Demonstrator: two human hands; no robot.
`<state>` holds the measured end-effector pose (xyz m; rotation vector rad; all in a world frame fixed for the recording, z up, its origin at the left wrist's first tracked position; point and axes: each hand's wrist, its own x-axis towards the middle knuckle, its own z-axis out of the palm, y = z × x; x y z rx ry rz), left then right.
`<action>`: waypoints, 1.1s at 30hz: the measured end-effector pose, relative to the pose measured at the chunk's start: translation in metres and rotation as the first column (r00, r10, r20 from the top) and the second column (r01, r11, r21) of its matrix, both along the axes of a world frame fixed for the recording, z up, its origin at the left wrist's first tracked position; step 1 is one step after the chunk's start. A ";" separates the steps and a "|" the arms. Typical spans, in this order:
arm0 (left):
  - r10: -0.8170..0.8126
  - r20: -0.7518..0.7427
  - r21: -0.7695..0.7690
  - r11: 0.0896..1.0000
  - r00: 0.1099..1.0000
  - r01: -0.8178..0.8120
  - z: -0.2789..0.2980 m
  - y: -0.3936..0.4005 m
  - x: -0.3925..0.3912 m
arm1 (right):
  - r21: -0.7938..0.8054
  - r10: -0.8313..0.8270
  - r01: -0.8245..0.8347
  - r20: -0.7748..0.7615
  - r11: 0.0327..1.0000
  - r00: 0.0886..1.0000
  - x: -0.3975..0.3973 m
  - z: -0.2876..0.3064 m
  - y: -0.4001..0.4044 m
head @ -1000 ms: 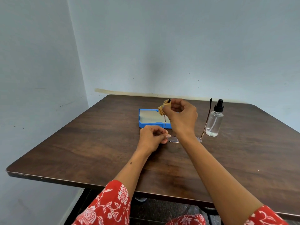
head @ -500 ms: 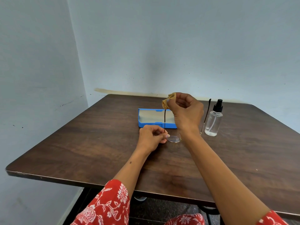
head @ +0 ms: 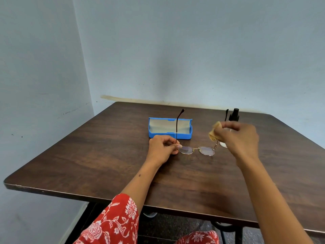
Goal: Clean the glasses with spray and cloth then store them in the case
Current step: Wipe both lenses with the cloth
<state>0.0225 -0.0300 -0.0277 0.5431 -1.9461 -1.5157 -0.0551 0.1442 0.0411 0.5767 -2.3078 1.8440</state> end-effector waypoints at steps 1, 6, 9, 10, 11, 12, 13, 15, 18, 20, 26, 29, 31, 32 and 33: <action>-0.004 -0.004 -0.001 1.000 1.000 0.004 0.000 0.000 0.000 | 0.031 -0.016 0.016 0.029 0.999 0.999 -0.004 -0.006 0.005; -0.016 -0.003 0.004 1.000 1.000 0.016 0.002 0.001 0.002 | 0.098 0.050 -0.069 0.188 0.993 0.981 -0.020 -0.025 0.010; -0.033 -0.019 0.009 0.999 0.999 0.033 0.002 0.004 0.001 | 0.074 0.122 -0.141 0.213 0.987 0.969 -0.022 -0.028 0.009; -0.039 -0.018 0.000 0.999 0.999 0.039 0.002 0.005 0.001 | 0.067 0.117 -0.134 0.207 0.989 0.971 -0.023 -0.028 0.009; -0.049 -0.018 -0.009 0.999 0.999 0.048 0.002 0.006 0.001 | 0.060 0.105 -0.119 0.200 0.991 0.974 -0.024 -0.028 0.010; -0.059 -0.017 -0.018 0.998 0.998 0.059 0.002 0.007 0.000 | 0.052 0.094 -0.106 0.199 0.993 0.976 -0.023 -0.028 0.011; -0.069 -0.010 -0.031 0.997 0.998 0.068 0.002 0.008 -0.001 | 0.043 0.088 -0.099 0.196 0.994 0.977 -0.024 -0.028 0.012; -0.086 0.027 -0.073 0.993 0.996 0.088 0.003 0.013 -0.003 | 0.035 0.071 -0.079 0.185 0.996 0.980 -0.025 -0.027 0.015; -0.099 0.101 -0.137 0.984 0.990 0.113 0.006 0.022 -0.008 | 0.020 0.023 -0.026 0.173 0.999 0.985 -0.028 -0.026 0.021; -0.101 0.133 -0.172 0.977 0.986 0.123 0.006 0.028 -0.011 | 0.011 0.002 -0.004 0.169 1.000 0.986 -0.030 -0.026 0.025; -0.084 0.153 -0.241 0.963 0.985 0.120 0.007 0.033 -0.018 | 0.013 -0.022 0.020 0.169 1.000 0.985 -0.031 -0.030 0.031; -0.071 0.176 -0.270 0.956 0.982 0.117 0.006 0.033 -0.019 | 0.015 -0.018 0.016 0.164 1.000 0.986 -0.030 -0.035 0.033; -0.065 0.180 -0.278 0.954 0.982 0.114 0.006 0.034 -0.020 | 0.005 -0.039 0.039 0.157 0.999 0.987 -0.029 -0.038 0.036; -0.061 0.180 -0.280 0.954 0.982 0.111 0.005 0.034 -0.020 | -0.017 -0.064 0.067 0.147 0.998 0.987 -0.027 -0.038 0.038; -0.057 0.182 -0.281 0.954 0.982 0.108 0.005 0.034 -0.020 | -0.040 -0.095 0.101 0.135 0.994 0.986 -0.025 -0.039 0.040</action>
